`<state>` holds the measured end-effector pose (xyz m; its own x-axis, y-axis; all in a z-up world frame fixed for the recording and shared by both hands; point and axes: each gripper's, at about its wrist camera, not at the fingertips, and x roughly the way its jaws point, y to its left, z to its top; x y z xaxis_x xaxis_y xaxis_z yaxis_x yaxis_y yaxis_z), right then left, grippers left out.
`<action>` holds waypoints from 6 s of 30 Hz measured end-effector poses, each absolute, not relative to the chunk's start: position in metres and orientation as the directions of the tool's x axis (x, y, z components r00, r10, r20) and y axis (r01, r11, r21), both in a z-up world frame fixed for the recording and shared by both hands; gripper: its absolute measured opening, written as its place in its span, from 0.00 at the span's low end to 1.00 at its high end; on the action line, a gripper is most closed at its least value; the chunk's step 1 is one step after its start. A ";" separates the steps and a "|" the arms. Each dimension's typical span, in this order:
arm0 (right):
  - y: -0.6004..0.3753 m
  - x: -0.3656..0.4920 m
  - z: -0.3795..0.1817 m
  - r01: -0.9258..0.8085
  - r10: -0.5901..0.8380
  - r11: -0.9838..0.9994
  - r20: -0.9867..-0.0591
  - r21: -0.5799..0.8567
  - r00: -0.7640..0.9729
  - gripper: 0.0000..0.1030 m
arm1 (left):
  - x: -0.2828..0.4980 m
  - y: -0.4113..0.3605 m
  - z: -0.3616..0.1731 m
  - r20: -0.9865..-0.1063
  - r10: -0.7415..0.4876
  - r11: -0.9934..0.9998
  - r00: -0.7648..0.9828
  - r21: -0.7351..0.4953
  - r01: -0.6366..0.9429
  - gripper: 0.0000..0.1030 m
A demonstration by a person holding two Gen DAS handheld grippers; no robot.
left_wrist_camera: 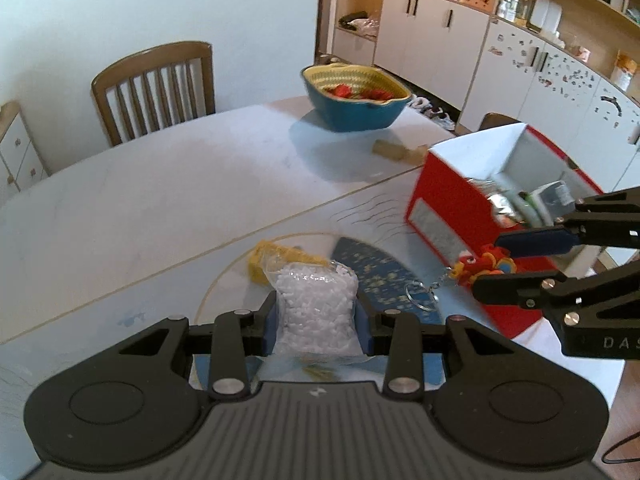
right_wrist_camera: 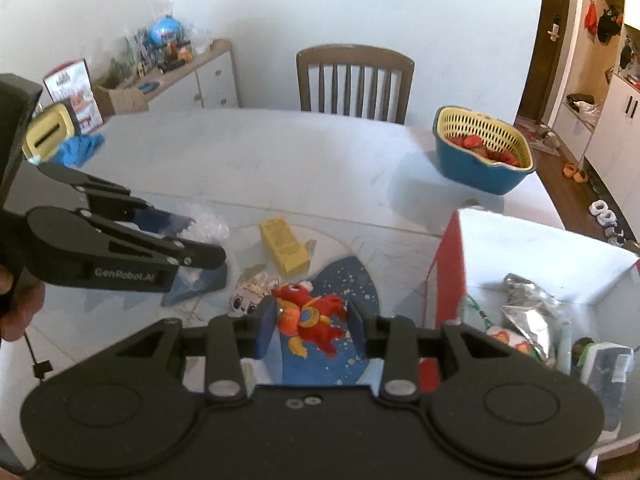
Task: Organize objects
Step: 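Carry the white bead bag and red dragon toy into the red shoebox with both tools, then open both tools, releasing the bead bag and dragon toy in the box, then move both tools back over the blue plate, then grasp the bunny figure with the left tool while the right tool grasps the yellow box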
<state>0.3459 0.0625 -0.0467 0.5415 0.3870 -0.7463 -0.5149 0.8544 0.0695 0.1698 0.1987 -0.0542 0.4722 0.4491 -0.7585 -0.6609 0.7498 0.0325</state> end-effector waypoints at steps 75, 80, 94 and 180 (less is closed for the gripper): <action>-0.172 0.515 -0.127 -0.337 0.261 0.935 -0.862 0.113 0.435 0.36 | 0.496 0.114 -0.149 -0.890 0.334 0.861 0.310 0.153 -0.486 0.36; -0.174 0.513 -0.138 -0.323 0.283 0.932 -0.883 0.161 0.374 0.36 | 0.495 0.109 -0.151 -0.884 0.351 0.862 0.308 0.178 -0.474 0.37; -0.184 0.507 -0.131 -0.295 0.328 0.929 -0.868 0.224 0.372 0.45 | 0.487 0.106 -0.147 -0.879 0.344 0.850 0.329 0.142 -0.508 0.59; 0.132 0.474 -0.104 -0.489 0.375 0.852 -0.868 0.186 0.325 0.96 | 0.165 0.232 -0.144 -0.727 0.463 0.698 0.508 -0.055 -0.714 1.00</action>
